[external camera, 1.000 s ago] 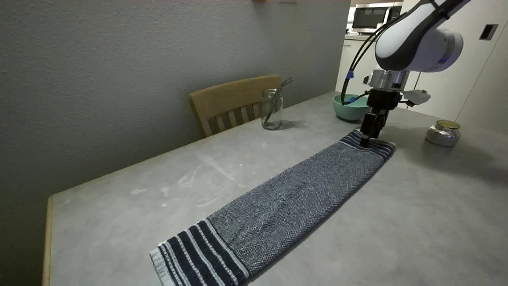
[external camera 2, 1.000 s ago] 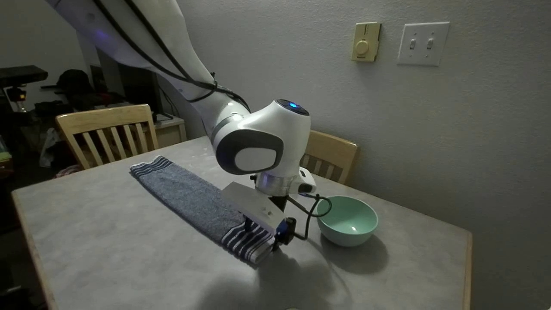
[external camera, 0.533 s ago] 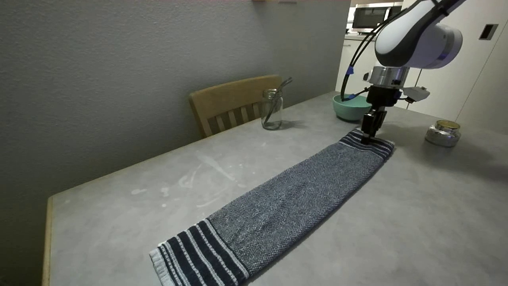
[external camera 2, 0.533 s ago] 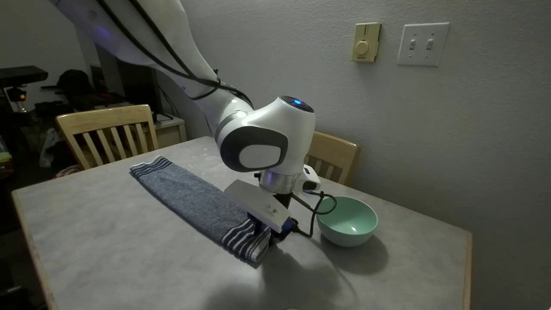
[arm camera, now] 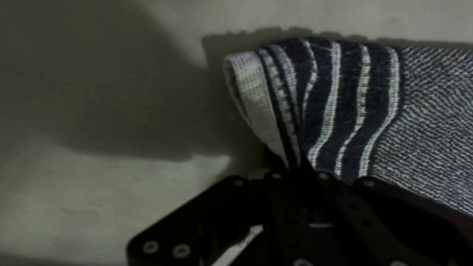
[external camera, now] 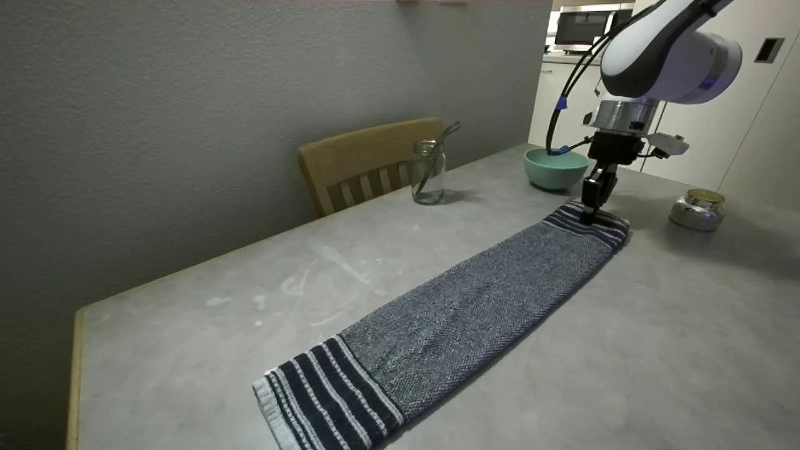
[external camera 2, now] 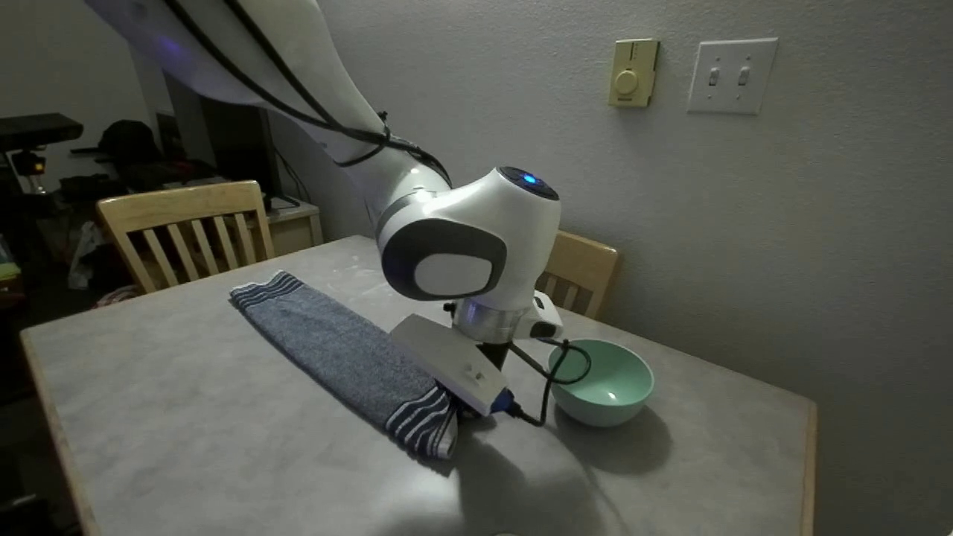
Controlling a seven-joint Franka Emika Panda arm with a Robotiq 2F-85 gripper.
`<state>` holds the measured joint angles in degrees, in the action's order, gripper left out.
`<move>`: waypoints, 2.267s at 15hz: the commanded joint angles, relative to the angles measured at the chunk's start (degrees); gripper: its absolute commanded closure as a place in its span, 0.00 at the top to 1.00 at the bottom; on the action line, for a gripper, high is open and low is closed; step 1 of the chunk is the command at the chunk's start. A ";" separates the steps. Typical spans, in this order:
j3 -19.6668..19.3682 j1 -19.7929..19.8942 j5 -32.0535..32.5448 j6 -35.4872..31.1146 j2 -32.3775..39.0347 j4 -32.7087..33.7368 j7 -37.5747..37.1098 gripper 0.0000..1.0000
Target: Fold the towel on the table in half
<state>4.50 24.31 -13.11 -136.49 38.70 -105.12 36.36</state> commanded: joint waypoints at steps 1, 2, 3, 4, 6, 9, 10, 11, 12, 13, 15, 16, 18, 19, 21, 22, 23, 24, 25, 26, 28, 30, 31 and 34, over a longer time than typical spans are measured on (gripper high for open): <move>-1.28 0.28 -0.72 0.37 -7.35 -6.71 0.01 0.03; -1.95 -0.27 -0.56 -0.03 -9.02 -7.99 -1.01 0.03; -2.68 -1.00 -0.11 0.56 -10.71 -9.00 -2.38 0.03; -3.35 -1.77 0.43 1.49 -12.23 -9.77 -4.03 0.03; -4.62 -3.68 2.34 2.86 -15.29 -11.51 -6.91 0.03; -5.99 -7.27 6.61 5.19 -18.83 -12.71 -11.18 0.03; -6.00 -8.47 7.61 6.03 -19.60 -12.83 -12.33 0.03; -5.87 -9.70 8.52 6.98 -20.14 -12.64 -13.35 0.03; -5.75 -10.86 9.26 7.88 -20.56 -12.41 -14.38 0.03; -5.43 -12.10 9.82 8.83 -20.61 -11.96 -15.31 0.03; -4.93 -14.63 10.61 10.25 -20.55 -11.21 -17.31 0.03; -4.75 -15.79 11.00 11.01 -20.50 -10.91 -18.07 0.03; -4.26 -18.23 11.65 12.04 -19.98 -10.11 -19.79 0.03; -3.86 -19.36 11.75 12.67 -19.49 -9.41 -20.43 0.03; -3.11 -21.54 11.87 13.59 -18.28 -7.71 -22.47 0.03; -2.77 -22.36 11.79 14.11 -17.83 -6.82 -23.10 0.03; -2.35 -23.26 11.73 14.63 -17.00 -5.48 -23.88 0.03; -1.97 -23.94 11.59 15.32 -16.40 -4.29 -24.13 0.03; -1.54 -24.71 11.65 16.12 -15.35 -2.66 -24.46 0.03; -1.09 -25.22 11.58 16.86 -14.59 -1.29 -24.17 0.03; 0.03 -26.05 11.11 18.41 -13.00 1.54 -22.66 0.03; 0.77 -27.32 11.83 19.33 -10.93 4.45 -22.98 0.03; 1.19 -28.00 11.90 19.94 -9.63 6.09 -23.35 0.03; 1.98 -29.85 11.75 20.47 -5.75 10.47 -24.65 0.03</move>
<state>5.75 -4.35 -2.46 -118.47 28.43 -100.51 12.74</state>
